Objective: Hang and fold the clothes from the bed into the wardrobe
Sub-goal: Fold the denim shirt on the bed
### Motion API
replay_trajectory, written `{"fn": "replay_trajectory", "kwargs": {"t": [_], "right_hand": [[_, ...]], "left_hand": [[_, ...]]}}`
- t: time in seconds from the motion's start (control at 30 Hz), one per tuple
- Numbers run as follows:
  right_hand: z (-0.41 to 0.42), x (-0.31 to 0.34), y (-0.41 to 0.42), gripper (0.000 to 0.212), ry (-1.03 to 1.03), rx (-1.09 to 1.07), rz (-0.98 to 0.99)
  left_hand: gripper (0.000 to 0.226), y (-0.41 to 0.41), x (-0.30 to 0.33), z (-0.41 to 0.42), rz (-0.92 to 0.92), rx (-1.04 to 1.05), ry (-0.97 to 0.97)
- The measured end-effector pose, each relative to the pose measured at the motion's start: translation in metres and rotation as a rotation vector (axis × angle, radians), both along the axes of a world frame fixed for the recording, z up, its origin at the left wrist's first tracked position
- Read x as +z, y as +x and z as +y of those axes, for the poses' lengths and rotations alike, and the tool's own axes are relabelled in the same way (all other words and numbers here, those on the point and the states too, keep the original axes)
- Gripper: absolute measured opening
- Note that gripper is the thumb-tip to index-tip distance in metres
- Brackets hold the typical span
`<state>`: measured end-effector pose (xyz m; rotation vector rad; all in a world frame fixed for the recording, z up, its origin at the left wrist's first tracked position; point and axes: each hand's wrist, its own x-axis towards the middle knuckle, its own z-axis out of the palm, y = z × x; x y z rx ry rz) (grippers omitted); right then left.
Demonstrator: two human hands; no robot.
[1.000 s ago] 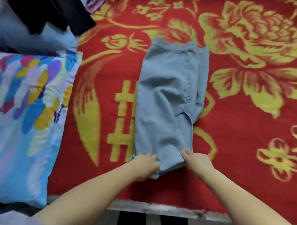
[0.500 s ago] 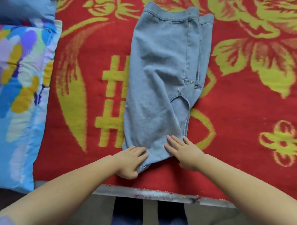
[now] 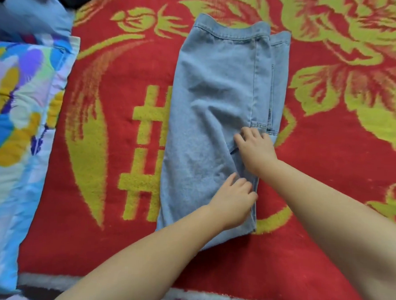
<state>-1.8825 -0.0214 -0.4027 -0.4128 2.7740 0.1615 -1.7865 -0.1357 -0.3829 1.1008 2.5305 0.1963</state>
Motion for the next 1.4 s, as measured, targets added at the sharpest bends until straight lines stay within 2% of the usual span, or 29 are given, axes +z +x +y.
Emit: {"fn": "replay_trajectory", "kwargs": {"t": [0.07, 0.13, 0.2, 0.23, 0.27, 0.3, 0.33, 0.4, 0.43, 0.53, 0.57, 0.63, 0.73, 0.8, 0.9, 0.97, 1.03, 1.07, 1.1, 1.17, 1.27, 1.3, 1.4], "right_hand": [[-0.003, -0.011, -0.010, 0.045, -0.015, -0.079, 0.081], [0.005, -0.016, -0.018, 0.036, -0.288, -0.339, 0.161], [0.023, -0.015, -0.017, 0.033, -0.677, -0.601, 0.223], [0.034, -0.014, -0.012, 0.034, -0.807, -0.676, 0.257], [0.045, -0.014, -0.005, 0.038, -0.835, -0.716, 0.269], [0.056, -0.013, 0.001, 0.045, -0.781, -0.727, 0.241], [0.065, -0.014, 0.007, 0.056, -0.644, -0.687, 0.159], [0.079, -0.017, 0.014, 0.078, -0.313, -0.453, -0.099], [0.084, -0.016, 0.011, 0.083, -0.219, -0.341, -0.212], [0.101, 0.006, -0.029, 0.075, -0.176, -0.230, -0.433], [0.106, 0.015, -0.048, 0.066, -0.186, -0.222, -0.421], [0.112, 0.032, -0.089, 0.046, -0.253, -0.278, -0.246], [0.105, 0.042, -0.155, 0.034, -0.410, -0.363, -0.019], [0.094, 0.037, -0.193, 0.032, -0.448, -0.360, 0.048], [0.081, 0.017, -0.246, 0.028, -0.466, -0.387, 0.116], [0.072, -0.001, -0.270, 0.045, -0.453, -0.475, 0.063], [0.064, -0.018, -0.283, 0.068, -0.410, -0.597, 0.005], [0.061, -0.024, -0.285, 0.070, -0.387, -0.640, 0.007], [0.059, -0.029, -0.285, 0.063, -0.374, -0.679, 0.025], [0.060, -0.032, -0.285, 0.036, -0.366, -0.737, 0.050], [0.065, -0.026, -0.283, 0.010, -0.469, -0.751, 0.063], [0.067, -0.023, -0.283, 0.005, -0.527, -0.751, 0.077], [0.074, -0.008, -0.284, 0.013, -0.711, -0.702, 0.260]], "left_hand": [[0.036, 0.005, -0.015, 0.007, -0.059, 0.003, -0.094], [0.037, 0.015, -0.024, -0.001, -0.082, -0.018, -0.083], [0.035, 0.022, -0.029, -0.016, -0.092, -0.075, -0.057], [0.034, 0.025, -0.029, -0.022, -0.106, -0.114, -0.041], [0.034, 0.025, -0.027, -0.026, -0.136, -0.135, -0.011], [0.034, 0.024, -0.025, -0.028, -0.178, -0.124, 0.037], [0.033, 0.021, -0.021, -0.027, -0.226, -0.081, 0.101], [0.032, 0.009, -0.010, -0.017, -0.297, 0.053, 0.242], [0.032, -0.002, -0.005, -0.010, -0.288, 0.121, 0.313], [0.025, -0.053, 0.010, 0.013, -0.144, 0.296, 0.461], [0.022, -0.074, 0.012, 0.021, -0.092, 0.341, 0.469], [0.025, -0.113, 0.013, 0.039, -0.055, 0.446, 0.402], [0.039, -0.153, 0.005, 0.075, -0.249, 0.627, 0.146], [0.052, -0.163, -0.007, 0.099, -0.315, 0.654, 0.031], [0.057, -0.173, -0.027, 0.117, -0.251, 0.675, -0.054], [0.048, -0.180, -0.035, 0.118, -0.236, 0.669, -0.091], [0.036, -0.182, -0.038, 0.117, -0.276, 0.663, -0.075], [0.031, -0.182, -0.036, 0.115, -0.309, 0.670, -0.055], [0.025, -0.180, -0.033, 0.112, -0.350, 0.687, -0.015], [0.010, -0.178, -0.026, 0.102, -0.427, 0.740, 0.115], [0.021, -0.172, -0.019, 0.092, -0.404, 0.808, 0.218], [0.023, -0.169, -0.017, 0.092, -0.365, 0.825, 0.246], [0.022, -0.162, -0.011, 0.101, -0.220, 0.833, 0.373]]}}
